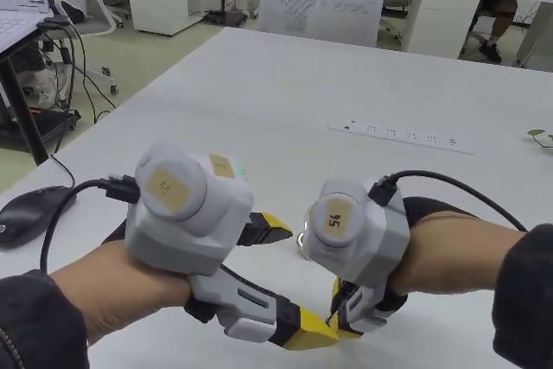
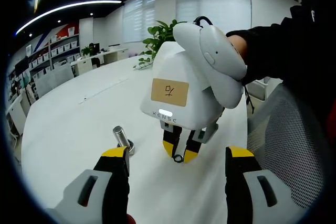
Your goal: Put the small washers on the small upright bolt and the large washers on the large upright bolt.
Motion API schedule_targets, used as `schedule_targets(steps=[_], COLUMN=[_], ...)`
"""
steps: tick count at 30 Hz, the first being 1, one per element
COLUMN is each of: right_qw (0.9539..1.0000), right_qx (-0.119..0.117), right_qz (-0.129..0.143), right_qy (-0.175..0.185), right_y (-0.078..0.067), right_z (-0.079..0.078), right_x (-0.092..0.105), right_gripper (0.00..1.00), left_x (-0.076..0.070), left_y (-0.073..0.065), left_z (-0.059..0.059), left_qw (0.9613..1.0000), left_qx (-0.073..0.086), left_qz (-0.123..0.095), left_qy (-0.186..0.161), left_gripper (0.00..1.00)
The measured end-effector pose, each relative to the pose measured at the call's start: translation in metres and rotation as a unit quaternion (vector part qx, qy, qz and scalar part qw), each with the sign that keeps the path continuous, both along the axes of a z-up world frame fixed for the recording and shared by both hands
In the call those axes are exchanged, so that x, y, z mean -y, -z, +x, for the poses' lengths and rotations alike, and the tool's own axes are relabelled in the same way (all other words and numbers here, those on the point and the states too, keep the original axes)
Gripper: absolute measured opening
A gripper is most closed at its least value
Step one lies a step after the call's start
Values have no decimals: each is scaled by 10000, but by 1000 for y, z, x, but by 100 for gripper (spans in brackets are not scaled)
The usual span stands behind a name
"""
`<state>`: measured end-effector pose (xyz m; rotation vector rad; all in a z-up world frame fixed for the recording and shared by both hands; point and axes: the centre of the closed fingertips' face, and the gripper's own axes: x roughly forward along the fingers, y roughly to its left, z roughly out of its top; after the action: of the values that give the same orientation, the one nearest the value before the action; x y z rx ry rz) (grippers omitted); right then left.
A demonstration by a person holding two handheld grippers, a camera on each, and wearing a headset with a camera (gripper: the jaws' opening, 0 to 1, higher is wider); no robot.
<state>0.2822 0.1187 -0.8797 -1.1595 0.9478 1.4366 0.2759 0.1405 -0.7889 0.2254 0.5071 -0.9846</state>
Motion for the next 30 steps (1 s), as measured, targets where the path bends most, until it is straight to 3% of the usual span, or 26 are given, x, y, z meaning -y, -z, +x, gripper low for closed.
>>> schedule_targets(steps=[30], right_qw=[9992], right_qx=[106], right_qz=[-357], right_qy=[-143], right_y=[2], right_z=[2], right_x=[1], right_gripper=[13], left_x=[2], left_y=[1], left_z=[1], left_qw=[10000], left_qx=[-15], left_qz=[18], left_qy=[7], left_gripper=[74])
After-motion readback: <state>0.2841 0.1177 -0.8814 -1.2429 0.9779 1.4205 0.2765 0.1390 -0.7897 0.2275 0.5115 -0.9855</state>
